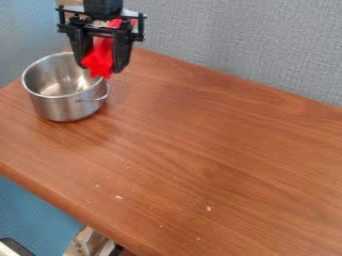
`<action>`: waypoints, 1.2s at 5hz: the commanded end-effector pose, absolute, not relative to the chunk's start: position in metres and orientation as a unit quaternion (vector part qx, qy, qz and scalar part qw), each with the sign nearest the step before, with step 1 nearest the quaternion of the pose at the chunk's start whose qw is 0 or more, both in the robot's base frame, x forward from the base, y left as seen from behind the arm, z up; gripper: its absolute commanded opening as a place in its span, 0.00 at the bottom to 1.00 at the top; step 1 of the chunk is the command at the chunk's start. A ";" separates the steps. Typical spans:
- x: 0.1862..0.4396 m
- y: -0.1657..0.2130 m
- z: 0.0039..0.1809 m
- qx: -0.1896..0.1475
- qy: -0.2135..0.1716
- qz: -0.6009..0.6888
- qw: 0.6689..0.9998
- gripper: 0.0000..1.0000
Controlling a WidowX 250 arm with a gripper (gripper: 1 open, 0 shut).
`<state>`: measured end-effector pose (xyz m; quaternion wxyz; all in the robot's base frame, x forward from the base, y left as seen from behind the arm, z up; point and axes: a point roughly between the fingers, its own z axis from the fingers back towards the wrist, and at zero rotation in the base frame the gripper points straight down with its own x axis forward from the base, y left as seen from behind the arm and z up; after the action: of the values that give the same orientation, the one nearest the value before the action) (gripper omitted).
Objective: Put the red object in the metal pot
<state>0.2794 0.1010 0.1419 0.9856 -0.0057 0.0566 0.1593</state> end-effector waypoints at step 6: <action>0.293 0.124 0.152 -0.001 0.022 0.190 0.982 0.00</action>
<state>0.2885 0.1164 0.1342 0.9817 -0.0080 0.0555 0.1822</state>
